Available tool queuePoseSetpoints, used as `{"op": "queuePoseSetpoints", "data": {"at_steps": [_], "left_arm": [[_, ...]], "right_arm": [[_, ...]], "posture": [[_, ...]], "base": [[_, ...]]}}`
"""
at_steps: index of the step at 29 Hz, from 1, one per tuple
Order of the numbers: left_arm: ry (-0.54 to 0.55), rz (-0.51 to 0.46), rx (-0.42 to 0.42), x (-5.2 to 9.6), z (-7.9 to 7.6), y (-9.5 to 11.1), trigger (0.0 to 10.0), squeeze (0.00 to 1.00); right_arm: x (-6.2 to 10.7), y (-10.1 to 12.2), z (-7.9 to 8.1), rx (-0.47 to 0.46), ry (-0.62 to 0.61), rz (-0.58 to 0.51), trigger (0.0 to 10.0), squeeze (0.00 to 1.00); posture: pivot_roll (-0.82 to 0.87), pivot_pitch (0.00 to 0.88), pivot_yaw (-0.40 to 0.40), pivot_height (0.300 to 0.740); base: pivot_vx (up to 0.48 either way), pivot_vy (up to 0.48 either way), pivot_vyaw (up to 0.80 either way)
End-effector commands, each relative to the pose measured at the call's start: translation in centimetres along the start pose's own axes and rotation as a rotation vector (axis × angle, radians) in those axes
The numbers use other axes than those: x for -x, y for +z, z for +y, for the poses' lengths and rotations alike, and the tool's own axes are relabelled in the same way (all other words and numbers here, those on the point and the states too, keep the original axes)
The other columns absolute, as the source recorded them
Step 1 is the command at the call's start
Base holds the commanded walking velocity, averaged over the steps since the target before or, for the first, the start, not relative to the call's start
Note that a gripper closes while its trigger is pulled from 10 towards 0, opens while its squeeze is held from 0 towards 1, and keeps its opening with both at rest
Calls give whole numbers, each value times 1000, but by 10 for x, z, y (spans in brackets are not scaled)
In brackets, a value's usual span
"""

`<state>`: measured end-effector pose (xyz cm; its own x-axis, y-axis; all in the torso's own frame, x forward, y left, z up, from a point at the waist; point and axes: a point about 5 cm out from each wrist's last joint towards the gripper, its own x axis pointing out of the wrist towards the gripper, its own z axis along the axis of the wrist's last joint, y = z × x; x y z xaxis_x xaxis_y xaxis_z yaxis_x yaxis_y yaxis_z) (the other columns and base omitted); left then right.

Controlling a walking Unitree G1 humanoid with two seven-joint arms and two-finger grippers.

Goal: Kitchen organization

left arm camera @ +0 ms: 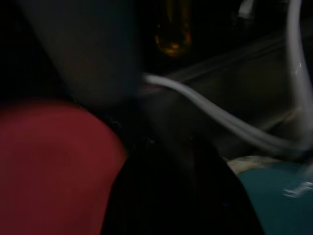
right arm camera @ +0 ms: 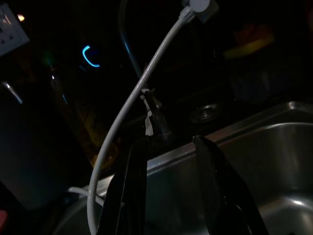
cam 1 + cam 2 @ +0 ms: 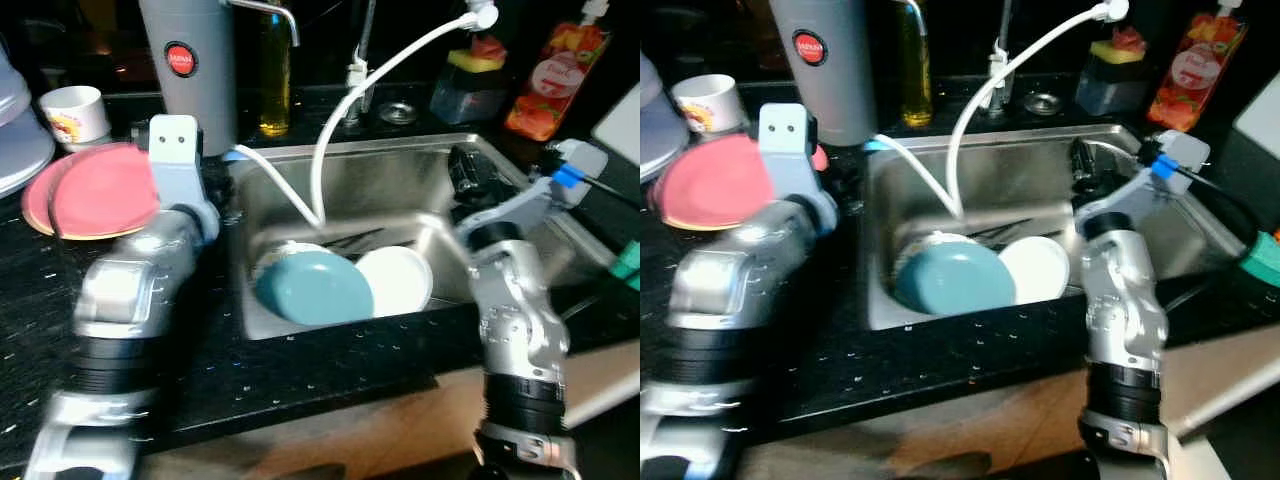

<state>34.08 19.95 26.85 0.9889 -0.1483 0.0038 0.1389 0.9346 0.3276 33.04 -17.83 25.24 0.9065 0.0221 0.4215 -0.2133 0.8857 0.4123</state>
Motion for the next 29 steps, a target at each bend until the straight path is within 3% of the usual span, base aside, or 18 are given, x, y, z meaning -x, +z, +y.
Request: {"op": "queuePoseSetpoints", "data": {"at_steps": [1, 3, 6, 9, 12, 13, 15, 16, 17, 23, 25, 29], "left_arm": [[-27, -8, -204, 5, 12, 3, 10000, 0], [-26, 31, -353, 13, 32, 0, 10000, 0], [-54, 51, -402, 18, 39, -2, 10000, 0], [-127, 75, -519, 31, 57, -2, 10000, 0], [-172, 78, -548, 34, 68, 3, 10000, 0], [-193, 101, -593, 35, 75, 3, 10000, 0], [-218, 199, -764, 31, 92, 0, 10000, 0], [-218, 199, -764, 31, 92, 0, 10000, 0], [-235, 237, -824, 29, 97, -2, 10000, 0], [-365, 307, -847, 27, 100, -8, 10000, 0], [-435, 353, -863, 26, 100, -16, 10000, 0], [-532, 376, -873, 27, 89, -25, 10000, 0]], "right_arm": [[-4, 3, 8, -15, 38, -5, 10000, 122], [-8, 4, 13, -3, 48, -10, 10000, 125], [-10, 6, 15, 12, 50, -12, 10000, 122], [-12, 13, 17, 141, 54, -22, 10000, 122], [-12, 17, 15, 206, 55, -29, 10000, 129], [-12, 19, 12, 235, 46, -31, 10000, 125], [-14, 24, 3, 266, 11, -34, 10000, 125], [-14, 24, 3, 266, 11, -34, 10000, 125], [-15, 26, 0, 279, -3, -36, 10000, 129], [-12, 27, -8, 301, -37, -40, 10000, 129], [-12, 24, -11, 301, -40, -26, 10000, 129], [-18, 18, -5, 306, -10, -9, 10000, 129]], "posture": [[47, 52, -16, 740], [58, 56, -16, 740], [65, 55, -17, 740], [70, 42, -18, 740], [75, 33, -16, 740], [80, 40, -13, 740], [83, 38, 14, 740], [83, 38, 14, 740], [82, 40, 17, 740], [82, 21, 29, 740], [111, 25, -3, 740], [102, 31, 3, 740]], "base": [[0, 0, 0], [0, 0, 0], [0, 0, 0], [0, 0, 0], [0, 0, 0], [0, 0, 0], [0, 0, 0], [0, 0, 0], [0, 0, 0], [0, 0, 0], [0, 0, 0], [0, 0, 0]]}}
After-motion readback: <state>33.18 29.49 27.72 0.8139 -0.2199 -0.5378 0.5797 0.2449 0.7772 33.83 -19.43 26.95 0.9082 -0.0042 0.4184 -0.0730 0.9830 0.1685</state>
